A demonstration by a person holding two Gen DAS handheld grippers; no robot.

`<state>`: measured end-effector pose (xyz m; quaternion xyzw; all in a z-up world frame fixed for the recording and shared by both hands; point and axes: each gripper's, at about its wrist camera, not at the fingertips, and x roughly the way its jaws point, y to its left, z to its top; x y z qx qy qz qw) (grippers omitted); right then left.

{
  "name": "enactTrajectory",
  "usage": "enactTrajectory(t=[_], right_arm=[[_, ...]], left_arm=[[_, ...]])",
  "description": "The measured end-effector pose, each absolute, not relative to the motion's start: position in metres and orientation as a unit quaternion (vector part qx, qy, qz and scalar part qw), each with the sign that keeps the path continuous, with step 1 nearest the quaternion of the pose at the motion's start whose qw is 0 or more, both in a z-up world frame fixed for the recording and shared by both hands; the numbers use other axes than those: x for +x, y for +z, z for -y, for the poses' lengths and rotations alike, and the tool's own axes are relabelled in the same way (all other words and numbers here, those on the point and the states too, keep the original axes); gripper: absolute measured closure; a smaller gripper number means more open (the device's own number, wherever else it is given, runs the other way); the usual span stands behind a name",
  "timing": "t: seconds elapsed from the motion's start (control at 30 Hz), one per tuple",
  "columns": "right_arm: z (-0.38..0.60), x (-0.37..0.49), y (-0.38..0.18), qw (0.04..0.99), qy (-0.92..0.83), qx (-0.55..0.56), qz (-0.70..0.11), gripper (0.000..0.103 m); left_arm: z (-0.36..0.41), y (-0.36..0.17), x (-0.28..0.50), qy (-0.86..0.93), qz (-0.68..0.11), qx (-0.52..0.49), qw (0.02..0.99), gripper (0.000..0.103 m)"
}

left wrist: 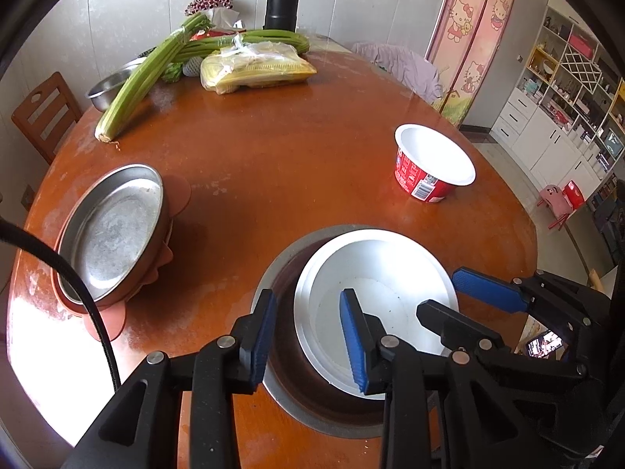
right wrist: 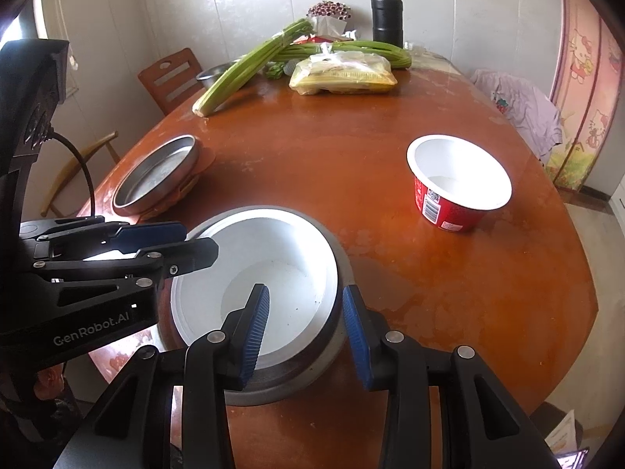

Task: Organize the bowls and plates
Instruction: 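Move both grippers to the small white red-printed bowl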

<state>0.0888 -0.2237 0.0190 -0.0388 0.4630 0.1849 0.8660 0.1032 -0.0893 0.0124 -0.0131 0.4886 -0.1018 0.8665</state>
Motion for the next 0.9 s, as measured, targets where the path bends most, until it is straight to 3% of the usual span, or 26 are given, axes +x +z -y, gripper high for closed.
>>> enactTrajectory(t=[0.27, 0.9], right_arm=[[0.233, 0.087, 0.03, 0.876, 0.185, -0.023, -0.445, 0.056], [0.266, 0.117, 0.06, 0.896, 0.137, 0.019, -0.423, 0.054]], left_arm=[[0.091, 0.025, 0.101, -0.1, -0.475, -0.011, 0.874, 0.066], [0.111, 0.058, 0.137, -0.133, -0.461, 0.028, 0.877, 0.065]])
